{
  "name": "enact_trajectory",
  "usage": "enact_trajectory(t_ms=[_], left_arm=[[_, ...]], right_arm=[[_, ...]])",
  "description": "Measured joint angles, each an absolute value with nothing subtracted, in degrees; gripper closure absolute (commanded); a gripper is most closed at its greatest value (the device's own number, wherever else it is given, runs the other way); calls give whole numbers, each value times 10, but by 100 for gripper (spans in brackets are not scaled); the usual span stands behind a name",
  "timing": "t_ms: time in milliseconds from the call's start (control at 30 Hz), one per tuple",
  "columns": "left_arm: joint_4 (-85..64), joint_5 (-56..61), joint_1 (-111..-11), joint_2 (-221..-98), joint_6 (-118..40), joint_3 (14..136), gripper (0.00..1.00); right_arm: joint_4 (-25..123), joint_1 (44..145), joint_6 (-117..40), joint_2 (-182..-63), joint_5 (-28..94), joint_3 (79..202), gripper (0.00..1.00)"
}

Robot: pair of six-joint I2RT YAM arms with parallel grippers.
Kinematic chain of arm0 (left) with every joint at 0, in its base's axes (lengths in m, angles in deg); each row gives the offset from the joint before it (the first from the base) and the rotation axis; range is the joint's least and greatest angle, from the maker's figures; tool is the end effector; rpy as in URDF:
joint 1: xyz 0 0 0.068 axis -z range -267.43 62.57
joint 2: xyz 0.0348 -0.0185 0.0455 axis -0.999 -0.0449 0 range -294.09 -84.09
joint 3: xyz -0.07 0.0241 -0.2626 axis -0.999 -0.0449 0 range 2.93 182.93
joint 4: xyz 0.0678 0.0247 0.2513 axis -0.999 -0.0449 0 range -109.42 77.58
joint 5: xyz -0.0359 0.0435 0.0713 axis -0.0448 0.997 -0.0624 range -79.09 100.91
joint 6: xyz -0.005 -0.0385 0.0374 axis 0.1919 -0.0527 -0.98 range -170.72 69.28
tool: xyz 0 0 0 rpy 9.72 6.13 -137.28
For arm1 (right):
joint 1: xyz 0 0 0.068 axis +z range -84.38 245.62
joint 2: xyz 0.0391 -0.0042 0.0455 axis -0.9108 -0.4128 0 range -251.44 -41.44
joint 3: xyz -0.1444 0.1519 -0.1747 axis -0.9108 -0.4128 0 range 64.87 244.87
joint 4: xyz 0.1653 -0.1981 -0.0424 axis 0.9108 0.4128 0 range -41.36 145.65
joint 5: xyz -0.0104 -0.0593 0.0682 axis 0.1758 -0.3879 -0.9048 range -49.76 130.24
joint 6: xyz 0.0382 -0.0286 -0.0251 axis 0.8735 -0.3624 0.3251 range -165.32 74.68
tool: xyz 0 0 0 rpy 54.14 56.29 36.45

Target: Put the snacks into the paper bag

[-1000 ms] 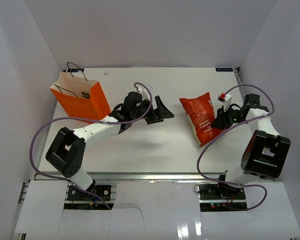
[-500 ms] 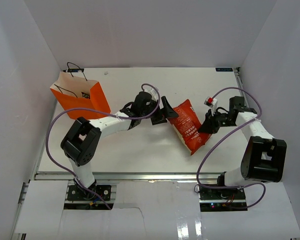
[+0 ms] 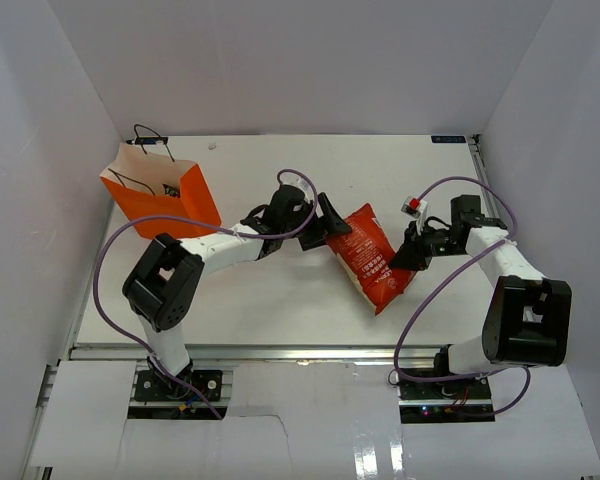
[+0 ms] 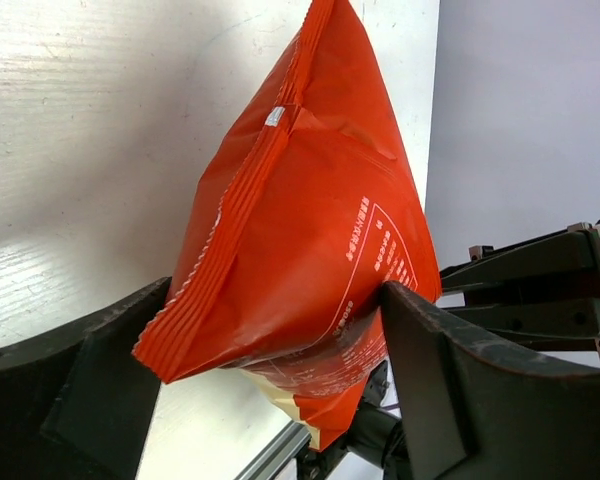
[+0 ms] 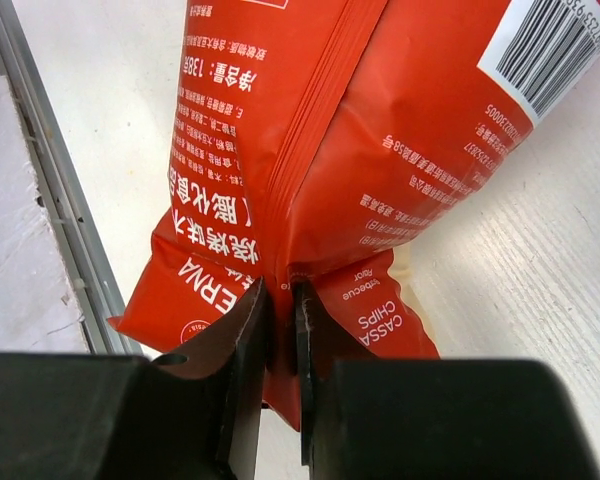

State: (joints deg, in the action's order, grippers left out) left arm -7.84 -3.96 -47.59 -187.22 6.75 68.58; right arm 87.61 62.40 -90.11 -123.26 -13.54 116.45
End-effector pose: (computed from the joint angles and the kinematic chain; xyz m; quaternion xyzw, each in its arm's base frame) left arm 0.3028 -0.2645 0.2103 -0.0724 0.8702 -0.4308 0.2277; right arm 0.2593 0.0141 0.2144 -0.3876 0.7912 0.3409 0.3280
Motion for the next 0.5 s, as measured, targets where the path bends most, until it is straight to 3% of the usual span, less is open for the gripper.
enact_trajectory(t_ms=[67,200,267,300,367,500], left_arm=[[-78,-39,-475,-1875,69,687,22],[-73,-42,-475,-1879,69,687,52],[-64,-45,-475,-1879,66,687,61],[-58,-48,-475,-1879,61,687,69],[-53,-51,-475,-1878,54,687,71],[-50,-53,-475,-1868,27,684,80]], right_arm=[[876,625,-901,-1233,-138,1164,89],[878,627,-901,-1232,-141,1164,87],[882,627,-901,-1232,-143,1164,85],[884,628,-901,-1232,-144,1164,80],[891,628,-901,-1232,-145,1164,74],[902,628,-905,-1233,-147,1165,48]])
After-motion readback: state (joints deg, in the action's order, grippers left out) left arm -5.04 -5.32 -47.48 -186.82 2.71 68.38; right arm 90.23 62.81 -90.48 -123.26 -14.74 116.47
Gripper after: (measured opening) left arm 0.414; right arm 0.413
